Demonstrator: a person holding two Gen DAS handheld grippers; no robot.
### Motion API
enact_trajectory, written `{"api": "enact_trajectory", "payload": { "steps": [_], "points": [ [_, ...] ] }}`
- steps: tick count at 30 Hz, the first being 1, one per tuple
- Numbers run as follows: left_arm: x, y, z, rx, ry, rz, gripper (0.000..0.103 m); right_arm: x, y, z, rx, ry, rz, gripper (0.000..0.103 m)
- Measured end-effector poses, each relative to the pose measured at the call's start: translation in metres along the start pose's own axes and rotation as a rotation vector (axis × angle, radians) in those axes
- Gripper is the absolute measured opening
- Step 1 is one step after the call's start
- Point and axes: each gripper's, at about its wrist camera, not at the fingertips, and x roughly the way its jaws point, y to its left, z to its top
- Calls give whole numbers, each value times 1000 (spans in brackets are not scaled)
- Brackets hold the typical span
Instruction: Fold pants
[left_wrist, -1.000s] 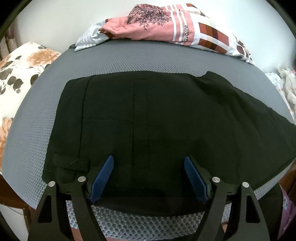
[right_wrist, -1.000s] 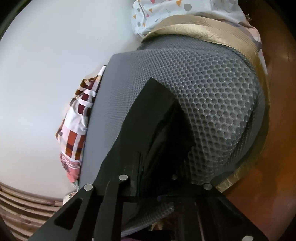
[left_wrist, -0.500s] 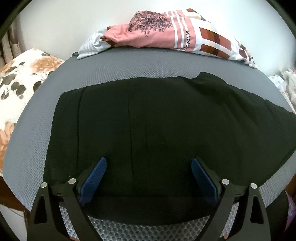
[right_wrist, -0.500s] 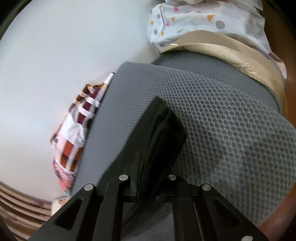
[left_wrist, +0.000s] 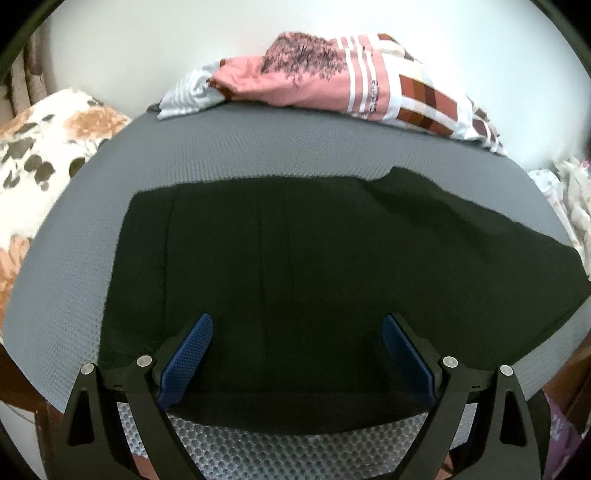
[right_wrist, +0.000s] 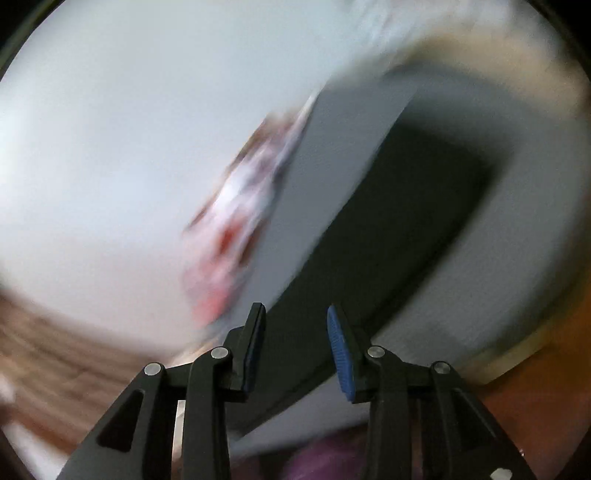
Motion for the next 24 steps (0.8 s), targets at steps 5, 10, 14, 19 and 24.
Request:
{"api": "enact_trajectory", "payload": {
  "steps": [5,10,14,19,24],
  "points": [
    [-6,-8,1,56,-32,28,93,114,15,-60,91,307,97,34],
    [4,-4,0,24,23,11,93,163,5,-82,125,364,3,34],
    [5,0,1,-4,29,-6,93,170,-3,-84,147,345,-61,34],
    [9,0,0,2,53,-3,93,174,-8,-79,180,307,-105,32],
    [16,2,-2,-25,82,-12,93,182,0,-83,193,254,-131,34]
  ]
}}
